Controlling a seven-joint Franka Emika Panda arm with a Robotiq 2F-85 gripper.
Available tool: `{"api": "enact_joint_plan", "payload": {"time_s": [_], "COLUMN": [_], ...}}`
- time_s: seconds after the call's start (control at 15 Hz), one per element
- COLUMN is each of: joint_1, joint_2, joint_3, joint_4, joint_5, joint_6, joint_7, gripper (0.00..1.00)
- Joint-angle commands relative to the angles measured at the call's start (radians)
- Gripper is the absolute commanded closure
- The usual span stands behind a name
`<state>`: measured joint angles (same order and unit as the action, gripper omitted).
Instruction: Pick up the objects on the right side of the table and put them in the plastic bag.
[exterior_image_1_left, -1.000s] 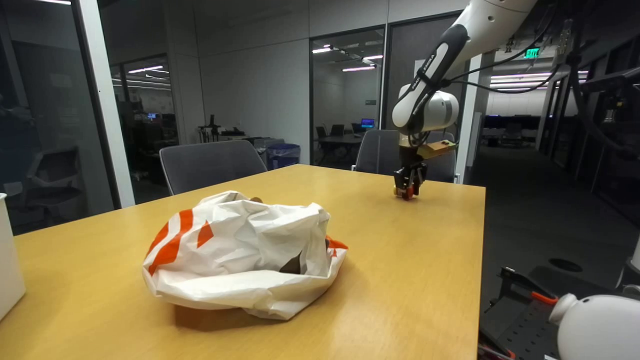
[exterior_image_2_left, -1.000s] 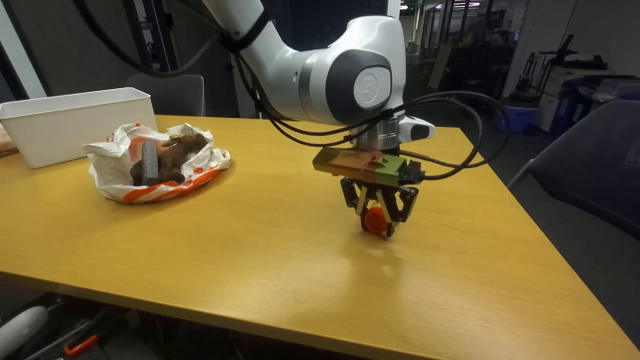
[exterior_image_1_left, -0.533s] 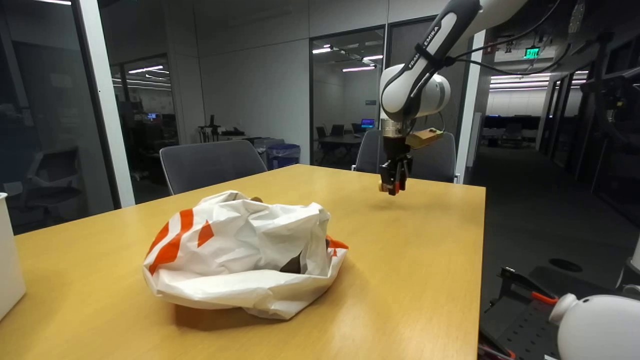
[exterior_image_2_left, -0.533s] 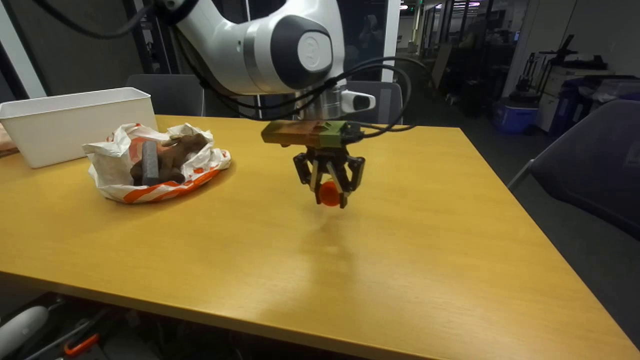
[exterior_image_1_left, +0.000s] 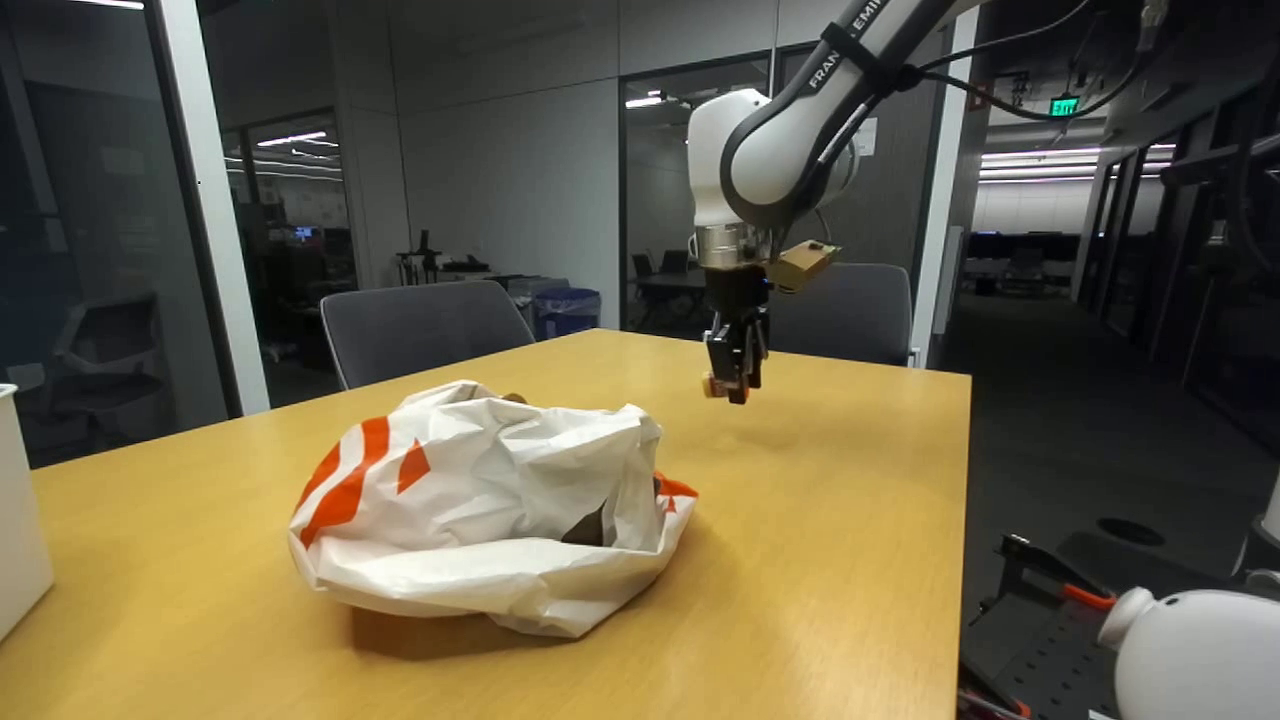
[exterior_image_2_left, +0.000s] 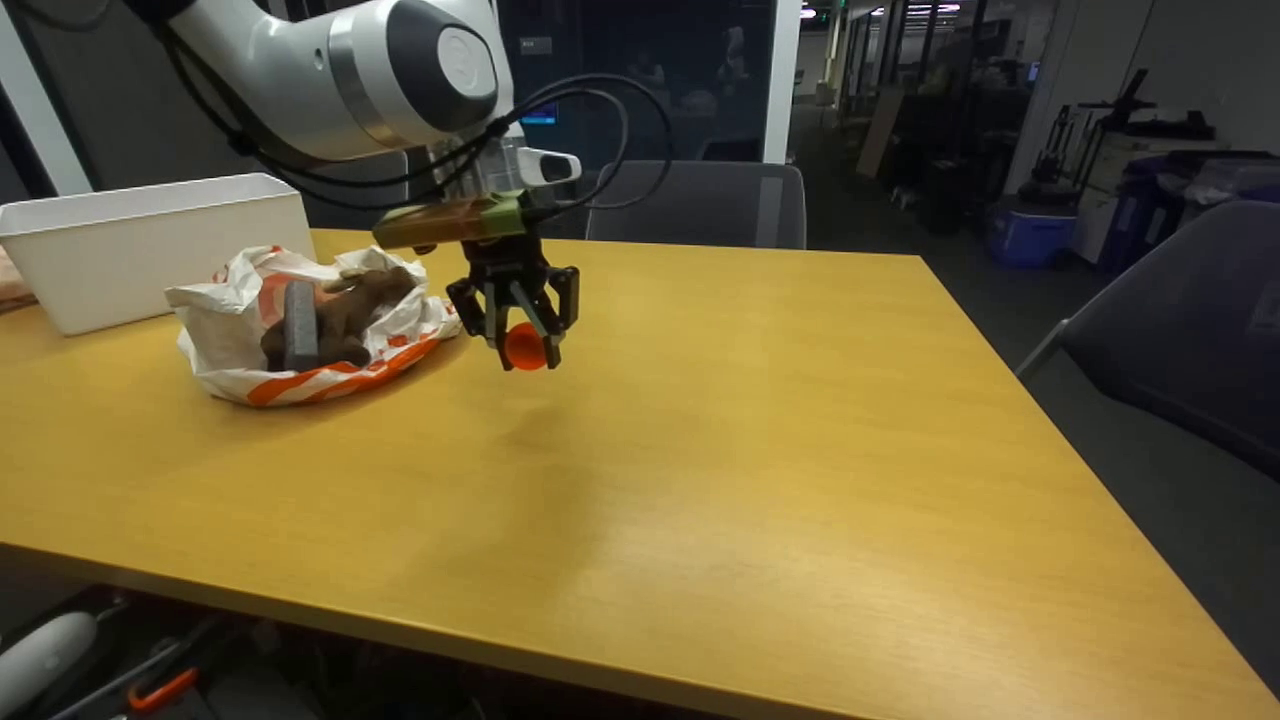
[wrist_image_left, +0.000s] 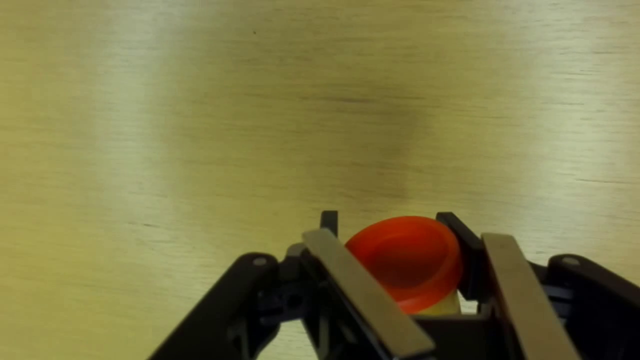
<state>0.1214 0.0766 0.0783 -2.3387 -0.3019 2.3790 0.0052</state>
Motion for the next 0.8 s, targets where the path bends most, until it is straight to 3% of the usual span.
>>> {"api": "enact_joint_plan", "payload": {"time_s": [0.0,0.13,0.4,0.73], "joint_1": [0.051,0.103,0.152,0.16], "joint_2": [0.03,0.052,0.055,0.014], "joint_3": [0.042,0.081,0.133,0.18], "joint_4": [0.054,0.075,0.142,0.192], "joint_5": [-0.095,-0.125,-0.055,0.118], "joint_6": [-0.041,-0.073,-0.176,-0.263], "joint_7": [0.104,0.206,0.219,0.081], "gripper": [0.73,0.73,0.73,0.73]}}
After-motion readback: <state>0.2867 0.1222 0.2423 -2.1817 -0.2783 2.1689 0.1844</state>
